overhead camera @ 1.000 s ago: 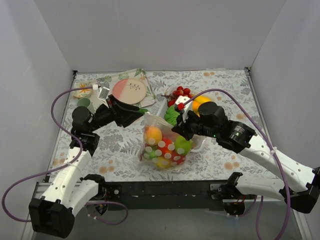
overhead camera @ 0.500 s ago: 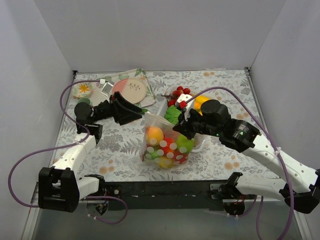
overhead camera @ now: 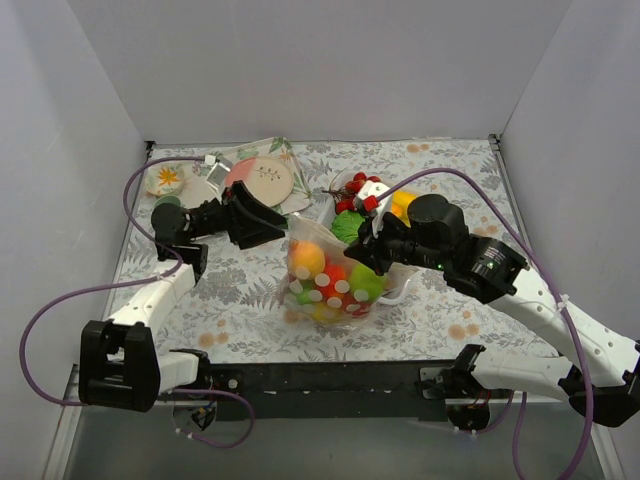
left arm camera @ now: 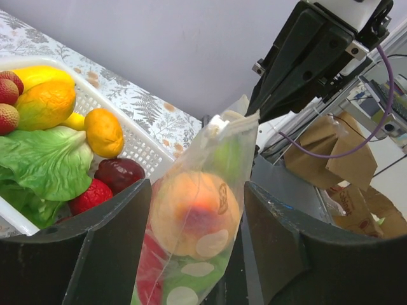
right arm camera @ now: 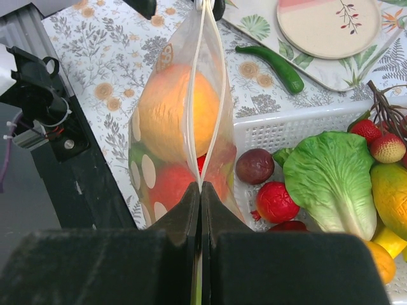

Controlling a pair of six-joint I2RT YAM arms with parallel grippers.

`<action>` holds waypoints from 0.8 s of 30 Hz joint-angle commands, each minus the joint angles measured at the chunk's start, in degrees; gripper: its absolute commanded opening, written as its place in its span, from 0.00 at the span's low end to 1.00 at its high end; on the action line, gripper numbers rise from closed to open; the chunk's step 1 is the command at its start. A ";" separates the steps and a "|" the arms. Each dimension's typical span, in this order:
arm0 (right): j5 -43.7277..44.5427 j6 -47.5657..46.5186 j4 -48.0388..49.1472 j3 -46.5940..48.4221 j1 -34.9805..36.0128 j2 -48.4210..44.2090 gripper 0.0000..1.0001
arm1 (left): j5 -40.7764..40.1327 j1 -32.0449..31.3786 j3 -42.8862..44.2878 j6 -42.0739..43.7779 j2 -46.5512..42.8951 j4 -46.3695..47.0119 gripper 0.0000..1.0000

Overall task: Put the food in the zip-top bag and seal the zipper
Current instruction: Zip the zipper food storage bag at the center of the board.

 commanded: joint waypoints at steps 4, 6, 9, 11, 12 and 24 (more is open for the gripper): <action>-2.04 1.29 2.68 3.84 -0.43 -0.07 0.01 | -0.41 -1.46 5.38 2.42 1.52 -0.77 0.60; -2.31 1.37 2.77 3.93 -0.43 0.37 0.01 | -0.33 -2.25 5.74 2.42 2.05 0.20 0.58; -1.17 1.46 2.86 4.10 -0.43 0.63 0.01 | 0.02 -3.48 5.65 2.86 2.66 0.38 0.53; -0.55 1.64 2.68 4.45 -0.52 0.89 0.01 | 0.02 -4.00 5.12 2.77 3.01 1.25 0.50; -0.46 1.64 2.60 4.54 -0.43 0.98 0.01 | 0.02 -4.09 4.77 2.51 3.01 1.78 0.50; 1.74 2.60 2.94 3.84 -0.43 1.07 0.01 | 0.11 -5.24 3.54 0.49 3.63 6.18 0.07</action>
